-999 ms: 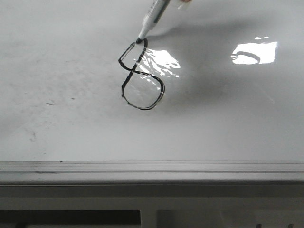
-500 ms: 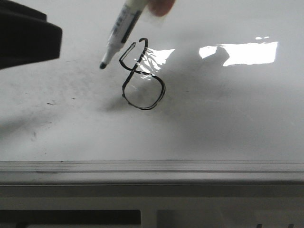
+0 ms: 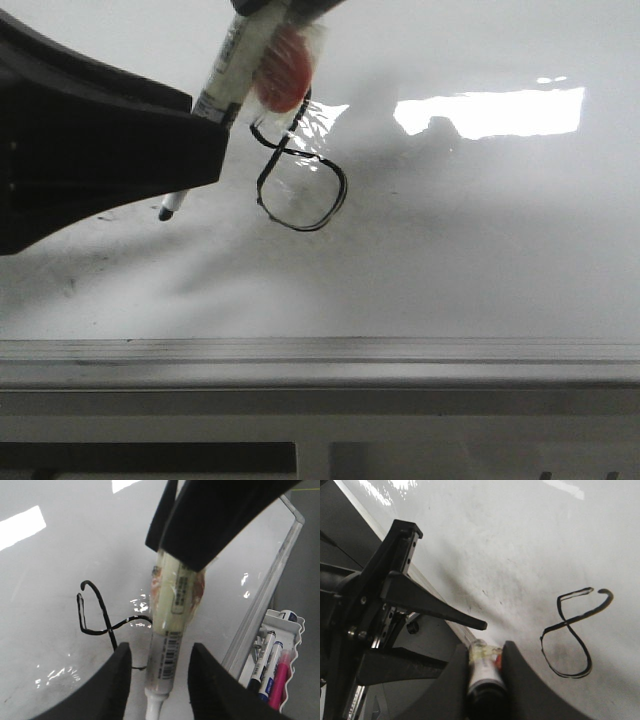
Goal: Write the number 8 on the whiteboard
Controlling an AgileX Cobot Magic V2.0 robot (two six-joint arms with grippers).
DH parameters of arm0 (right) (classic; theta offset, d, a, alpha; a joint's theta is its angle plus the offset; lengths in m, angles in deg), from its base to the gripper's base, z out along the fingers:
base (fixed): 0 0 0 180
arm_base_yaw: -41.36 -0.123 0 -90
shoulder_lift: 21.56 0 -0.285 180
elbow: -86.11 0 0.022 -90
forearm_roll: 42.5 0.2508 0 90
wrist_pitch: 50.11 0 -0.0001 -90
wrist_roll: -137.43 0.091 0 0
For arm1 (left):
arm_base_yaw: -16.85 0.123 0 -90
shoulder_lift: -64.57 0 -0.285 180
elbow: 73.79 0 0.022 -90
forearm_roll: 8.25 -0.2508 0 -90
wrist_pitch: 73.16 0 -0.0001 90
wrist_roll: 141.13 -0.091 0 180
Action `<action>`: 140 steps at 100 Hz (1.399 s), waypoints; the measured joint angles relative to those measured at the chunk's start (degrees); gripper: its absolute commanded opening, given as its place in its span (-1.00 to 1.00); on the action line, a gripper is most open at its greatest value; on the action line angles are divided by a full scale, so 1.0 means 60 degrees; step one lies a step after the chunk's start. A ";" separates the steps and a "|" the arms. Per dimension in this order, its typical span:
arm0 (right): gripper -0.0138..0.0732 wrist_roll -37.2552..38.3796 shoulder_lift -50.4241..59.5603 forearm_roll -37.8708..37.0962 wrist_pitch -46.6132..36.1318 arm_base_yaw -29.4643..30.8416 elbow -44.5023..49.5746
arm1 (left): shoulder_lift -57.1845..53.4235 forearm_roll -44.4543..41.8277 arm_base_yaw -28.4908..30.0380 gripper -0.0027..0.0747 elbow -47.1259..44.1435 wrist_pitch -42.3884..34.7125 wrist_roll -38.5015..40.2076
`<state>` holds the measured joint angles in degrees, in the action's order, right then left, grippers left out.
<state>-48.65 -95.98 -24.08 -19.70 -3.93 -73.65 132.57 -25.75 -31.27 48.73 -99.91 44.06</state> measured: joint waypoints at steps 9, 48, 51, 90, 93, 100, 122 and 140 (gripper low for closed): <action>-0.80 0.0000 0.0000 0.0105 0.0041 0.0000 0.0000 | 0.0017 0.0000 0.0000 -0.41 0.0000 -0.0018 0.0000; -0.80 0.0000 -0.0015 0.0205 0.0109 0.0000 0.0000 | 0.0092 -0.0181 -0.0045 -0.98 0.0000 -0.0037 -0.0059; -0.79 0.0000 -0.0015 0.0205 0.0109 0.0000 0.0000 | 0.0092 -0.0181 -0.0045 -0.98 0.0000 -0.0037 -0.0059; 0.14 0.0000 0.0004 0.0356 -0.0070 0.0000 0.0000 | -0.0003 0.0449 -0.0045 -0.98 0.0000 0.0556 0.0629; 0.13 0.0000 0.0048 0.0356 -0.0119 0.0000 0.0000 | -0.0086 0.0764 -0.0045 -0.98 0.0000 0.0650 0.0696; 0.11 0.0000 0.0173 0.0356 -0.0214 0.0000 0.0000 | -0.0290 0.1945 -0.0045 -0.99 0.0000 0.0944 0.0755; 0.11 0.0000 0.0550 0.0356 -0.0273 0.0000 0.0000 | -0.0559 0.5689 0.0061 -0.98 0.0034 0.2283 0.0792; 0.11 0.0000 0.0550 0.0356 -0.0237 0.0000 0.0000 | -0.0559 0.6906 0.0061 -0.98 0.0227 0.3183 0.0792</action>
<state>-48.65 -92.68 -21.94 -21.12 -3.93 -73.65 129.22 15.69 -30.90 50.09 -80.81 48.81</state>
